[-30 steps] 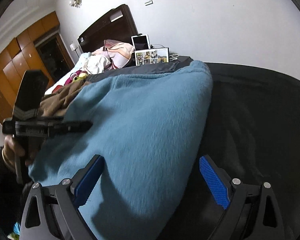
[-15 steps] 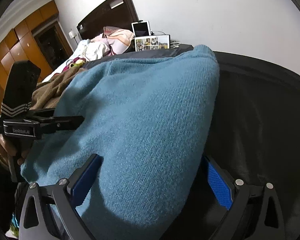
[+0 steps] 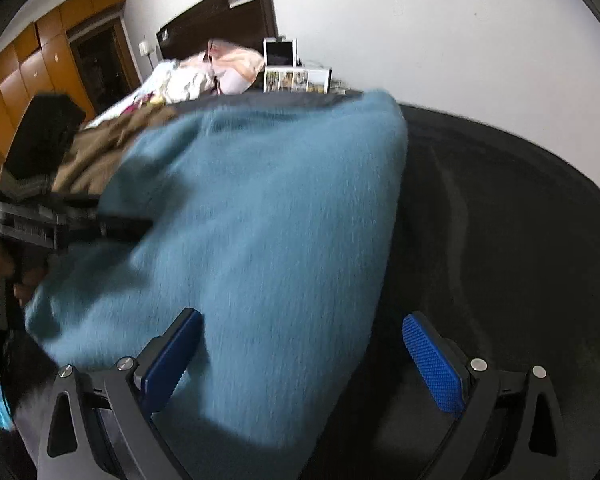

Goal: Fold clothes

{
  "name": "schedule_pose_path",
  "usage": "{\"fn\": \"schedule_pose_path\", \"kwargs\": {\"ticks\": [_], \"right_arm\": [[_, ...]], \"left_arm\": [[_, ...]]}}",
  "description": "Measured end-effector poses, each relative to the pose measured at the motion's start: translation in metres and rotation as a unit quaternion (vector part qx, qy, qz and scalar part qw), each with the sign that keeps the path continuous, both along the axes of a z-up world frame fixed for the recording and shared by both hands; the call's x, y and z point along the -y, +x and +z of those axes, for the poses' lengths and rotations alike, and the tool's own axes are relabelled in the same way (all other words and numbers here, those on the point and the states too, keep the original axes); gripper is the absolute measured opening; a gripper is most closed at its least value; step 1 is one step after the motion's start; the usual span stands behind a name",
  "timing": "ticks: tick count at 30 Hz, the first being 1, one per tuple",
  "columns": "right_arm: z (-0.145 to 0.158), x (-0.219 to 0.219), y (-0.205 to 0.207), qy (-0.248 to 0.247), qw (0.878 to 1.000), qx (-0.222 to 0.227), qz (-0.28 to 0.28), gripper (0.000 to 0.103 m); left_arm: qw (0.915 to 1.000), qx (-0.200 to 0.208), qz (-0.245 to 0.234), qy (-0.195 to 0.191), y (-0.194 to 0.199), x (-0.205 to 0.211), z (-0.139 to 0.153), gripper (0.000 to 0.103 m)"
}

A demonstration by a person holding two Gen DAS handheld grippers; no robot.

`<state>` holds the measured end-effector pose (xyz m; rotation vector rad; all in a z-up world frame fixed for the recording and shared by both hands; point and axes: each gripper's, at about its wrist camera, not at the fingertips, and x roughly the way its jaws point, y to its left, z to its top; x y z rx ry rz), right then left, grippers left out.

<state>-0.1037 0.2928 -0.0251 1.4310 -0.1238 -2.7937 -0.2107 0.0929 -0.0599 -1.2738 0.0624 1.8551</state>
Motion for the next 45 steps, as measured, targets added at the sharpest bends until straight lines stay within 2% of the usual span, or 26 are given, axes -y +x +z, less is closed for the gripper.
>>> {"fn": "schedule_pose_path", "kwargs": {"ticks": [3, 5, 7, 12, 13, 16, 17, 21, 23, 28, 33, 38, 43, 45], "right_arm": [[-0.004, -0.004, 0.021, 0.006, 1.000, -0.008, -0.022, 0.101], [0.004, -0.004, 0.033, 0.009, 0.999, -0.032, -0.028, 0.101], [0.014, 0.002, 0.043, 0.032, 0.998, -0.056, -0.025, 0.101], [0.033, 0.014, 0.069, 0.076, 0.993, -0.089, -0.010, 0.101], [0.035, 0.014, 0.075, 0.082, 0.992, -0.093, -0.010, 0.101], [0.033, 0.012, 0.089, 0.085, 0.992, -0.087, -0.017, 0.101], [0.032, 0.011, 0.092, 0.086, 0.993, -0.084, -0.020, 0.101], [0.026, 0.013, 0.096, 0.063, 0.994, -0.079, -0.030, 0.101], [0.028, 0.018, 0.093, 0.068, 0.994, -0.085, -0.029, 0.101], [0.037, 0.030, 0.085, 0.086, 0.989, -0.112, -0.032, 0.101], [0.027, 0.038, 0.071, 0.097, 0.990, -0.099, -0.031, 0.101], [0.017, 0.042, 0.064, 0.100, 0.991, -0.080, -0.030, 0.101], [0.017, 0.028, 0.056, 0.049, 0.996, -0.071, -0.032, 0.101], [0.020, 0.019, 0.055, 0.027, 0.996, -0.078, -0.042, 0.101]], "left_arm": [[0.9998, 0.009, -0.018, 0.005, 0.007, 0.002, 0.000, 0.084], [1.0000, -0.004, -0.002, 0.000, 0.004, 0.005, 0.005, 0.084], [0.9998, -0.014, 0.013, -0.003, -0.002, 0.007, 0.009, 0.084], [0.9993, -0.006, 0.035, 0.006, -0.024, 0.005, 0.014, 0.082], [0.9993, -0.011, 0.036, 0.007, -0.025, 0.003, 0.016, 0.078], [0.9992, -0.019, 0.037, 0.002, -0.033, -0.008, 0.019, 0.048], [0.9989, -0.023, 0.040, -0.002, -0.036, -0.011, 0.020, 0.030], [0.9980, -0.042, 0.041, -0.023, -0.046, -0.029, 0.025, 0.028], [0.9969, -0.059, 0.043, -0.030, -0.048, -0.037, 0.030, 0.027], [0.9954, -0.085, 0.039, -0.019, -0.046, -0.038, 0.047, 0.026], [0.9932, -0.111, 0.035, -0.008, -0.044, -0.039, 0.063, 0.026], [0.9910, -0.112, 0.031, -0.066, -0.052, -0.050, 0.033, 0.027], [0.9903, -0.119, 0.032, -0.064, -0.055, -0.046, 0.020, 0.040], [0.9886, -0.128, 0.036, -0.070, -0.056, -0.044, 0.019, 0.059]]}}
